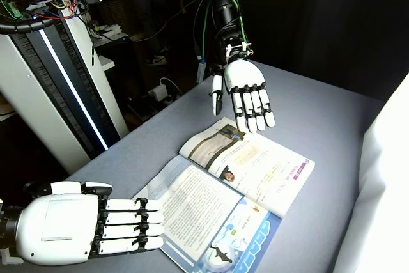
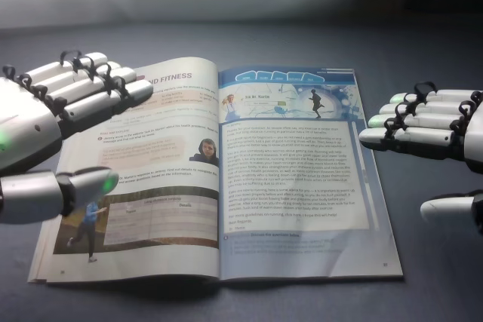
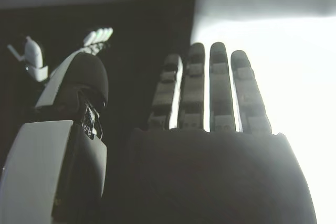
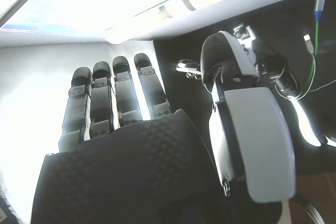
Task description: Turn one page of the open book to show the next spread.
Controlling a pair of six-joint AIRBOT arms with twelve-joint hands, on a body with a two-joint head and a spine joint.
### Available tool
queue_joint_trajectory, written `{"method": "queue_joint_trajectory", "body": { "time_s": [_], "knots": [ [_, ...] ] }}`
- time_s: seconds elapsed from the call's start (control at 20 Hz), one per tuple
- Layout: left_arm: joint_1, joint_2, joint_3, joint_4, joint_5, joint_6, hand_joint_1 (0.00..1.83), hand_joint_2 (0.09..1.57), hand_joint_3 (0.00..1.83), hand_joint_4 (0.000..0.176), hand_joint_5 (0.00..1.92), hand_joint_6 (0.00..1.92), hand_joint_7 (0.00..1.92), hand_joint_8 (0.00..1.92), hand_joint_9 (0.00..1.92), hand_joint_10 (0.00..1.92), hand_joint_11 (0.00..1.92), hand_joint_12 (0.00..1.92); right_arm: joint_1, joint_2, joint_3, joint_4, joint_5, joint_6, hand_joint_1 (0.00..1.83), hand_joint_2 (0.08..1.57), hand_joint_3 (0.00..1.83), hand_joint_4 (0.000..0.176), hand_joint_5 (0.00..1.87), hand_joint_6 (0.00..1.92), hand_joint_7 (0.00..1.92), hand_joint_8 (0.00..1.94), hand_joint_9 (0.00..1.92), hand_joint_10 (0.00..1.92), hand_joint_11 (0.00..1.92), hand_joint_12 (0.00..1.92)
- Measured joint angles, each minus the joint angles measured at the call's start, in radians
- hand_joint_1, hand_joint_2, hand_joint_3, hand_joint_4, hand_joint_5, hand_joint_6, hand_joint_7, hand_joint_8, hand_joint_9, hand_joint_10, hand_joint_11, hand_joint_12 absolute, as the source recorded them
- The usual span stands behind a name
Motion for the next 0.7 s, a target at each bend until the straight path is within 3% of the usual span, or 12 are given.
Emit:
{"method": "queue_joint_trajectory", "body": {
  "time_s": [0.2, 0.25, 0.4, 0.45, 0.5, 0.6, 0.7],
  "knots": [
    [0.0, -0.006, 0.004, 0.002, 0.016, -0.004, 0.0, 1.4, 0.02, 0.014, 0.0, 0.0, 0.0, 0.0, 0.0, 0.0, 0.0, 0.0, 0.0, 0.0, 0.005, -0.012, 0.0, 0.016, 0.0, 1.33, 0.05, 0.0, 0.01, 0.0, 0.0, 0.0, 0.0, 0.0, 0.0, 0.0],
    [0.0, -0.006, 0.004, 0.004, 0.019, -0.004, 0.0, 1.39, 0.01, 0.024, 0.0, 0.0, 0.0, 0.0, 0.0, 0.0, 0.0, 0.0, 0.0, 0.0, 0.005, -0.023, 0.0, 0.024, 0.0, 1.33, 0.04, 0.0, 0.0, 0.0, 0.0, 0.0, 0.0, 0.0, 0.0, 0.0],
    [0.0, -0.008, 0.009, -0.007, 0.021, -0.006, 0.0, 1.4, 0.01, 0.008, 0.02, 0.01, 0.0, 0.0, 0.0, 0.0, 0.0, 0.0, 0.003, 0.0, 0.005, -0.085, -0.017, 0.06, 0.0, 1.31, 0.03, 0.0, 0.01, 0.0, 0.0, 0.0, 0.0, 0.0, 0.0, 0.0],
    [0.0, -0.008, 0.01, -0.016, 0.021, -0.006, 0.0, 1.4, 0.01, 0.016, 0.01, 0.0, 0.0, 0.0, 0.0, 0.0, 0.0, 0.0, 0.003, 0.0, 0.005, -0.097, -0.024, 0.068, 0.0, 1.3, 0.02, 0.0, 0.0, 0.0, 0.0, 0.0, 0.0, 0.0, 0.0, 0.0],
    [0.0, -0.008, 0.011, -0.017, 0.018, -0.006, 0.0, 1.39, 0.0, 0.041, 0.0, 0.0, 0.0, 0.0, 0.0, 0.0, 0.0, 0.0, 0.011, -0.001, 0.006, -0.117, -0.038, 0.082, 0.0, 1.29, 0.01, 0.0, 0.0, 0.0, 0.0, 0.0, 0.0, 0.0, 0.0, 0.0],
    [0.0, -0.008, 0.011, -0.016, 0.017, -0.006, 0.0, 1.39, 0.01, 0.053, 0.0, 0.0, 0.0, 0.0, 0.0, 0.0, 0.0, 0.0, 0.028, -0.014, 0.016, -0.165, -0.058, 0.113, 0.0, 1.28, 0.01, 0.0, 0.0, 0.0, 0.0, 0.0, 0.0, 0.0, 0.0, 0.0],
    [0.002, -0.007, 0.011, -0.017, 0.015, -0.006, 0.0, 1.39, 0.0, 0.041, 0.0, 0.0, 0.0, 0.0, 0.0, 0.0, 0.0, 0.0, 0.047, -0.035, 0.03, -0.232, -0.073, 0.168, 0.0, 1.28, 0.01, 0.0, 0.0, 0.0, 0.0, 0.0, 0.0, 0.0, 0.0, 0.0]
  ]
}}
